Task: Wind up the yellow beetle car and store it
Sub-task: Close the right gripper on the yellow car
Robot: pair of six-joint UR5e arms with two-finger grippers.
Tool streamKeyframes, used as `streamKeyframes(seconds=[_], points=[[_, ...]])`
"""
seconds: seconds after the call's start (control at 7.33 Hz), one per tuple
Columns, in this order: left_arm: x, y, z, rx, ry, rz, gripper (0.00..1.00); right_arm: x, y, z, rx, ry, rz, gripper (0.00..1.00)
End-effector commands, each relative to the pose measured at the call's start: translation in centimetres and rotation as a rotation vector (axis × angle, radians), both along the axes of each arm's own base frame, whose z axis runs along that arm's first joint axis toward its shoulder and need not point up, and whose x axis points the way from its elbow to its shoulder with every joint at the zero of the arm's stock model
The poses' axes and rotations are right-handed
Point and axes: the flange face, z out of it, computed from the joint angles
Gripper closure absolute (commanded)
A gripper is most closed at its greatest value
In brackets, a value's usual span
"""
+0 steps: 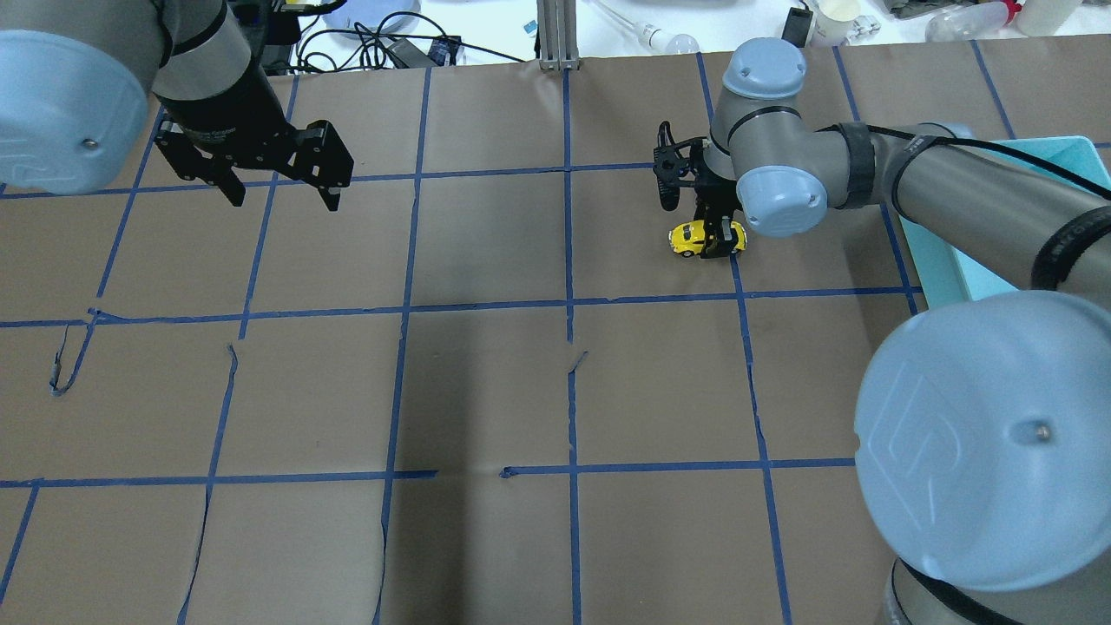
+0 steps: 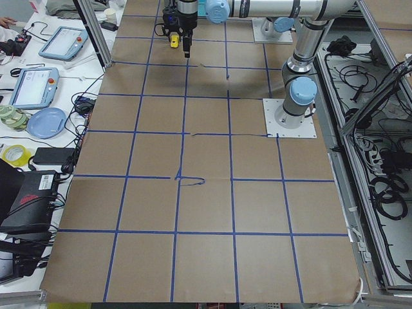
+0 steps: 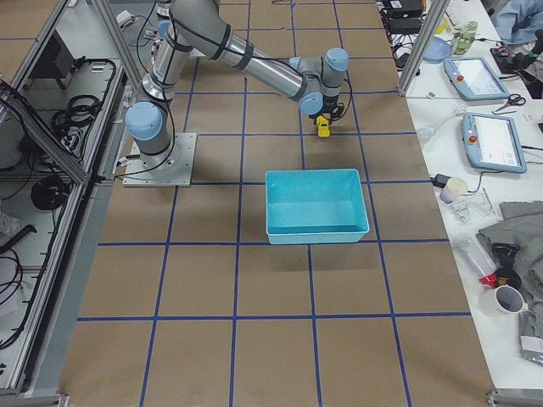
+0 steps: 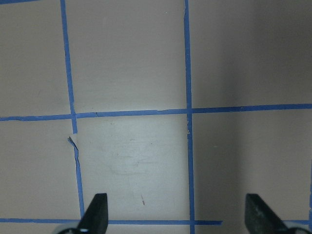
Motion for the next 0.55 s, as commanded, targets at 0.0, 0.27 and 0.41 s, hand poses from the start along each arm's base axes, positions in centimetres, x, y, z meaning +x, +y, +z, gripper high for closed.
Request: streamKeyframes(seconds=[0.0,0.27,0.41], points=[[0.1,0.4,0.0,0.004,-0.002,0.000,0.00,0.0,-0.1,0.7,-0.007,0.001,0.001,0.96],[0.4,0.2,-0.3,0.008,0.000,0.007,0.00,-0.3,-0.5,4.9,-0.054,0.016,0.002,1.00],[0.3,0.0,-1.0,0.013,0.001,0.005,0.00,-1.3,0.2,9.0,-0.071,0.018,-0.014,1.00]])
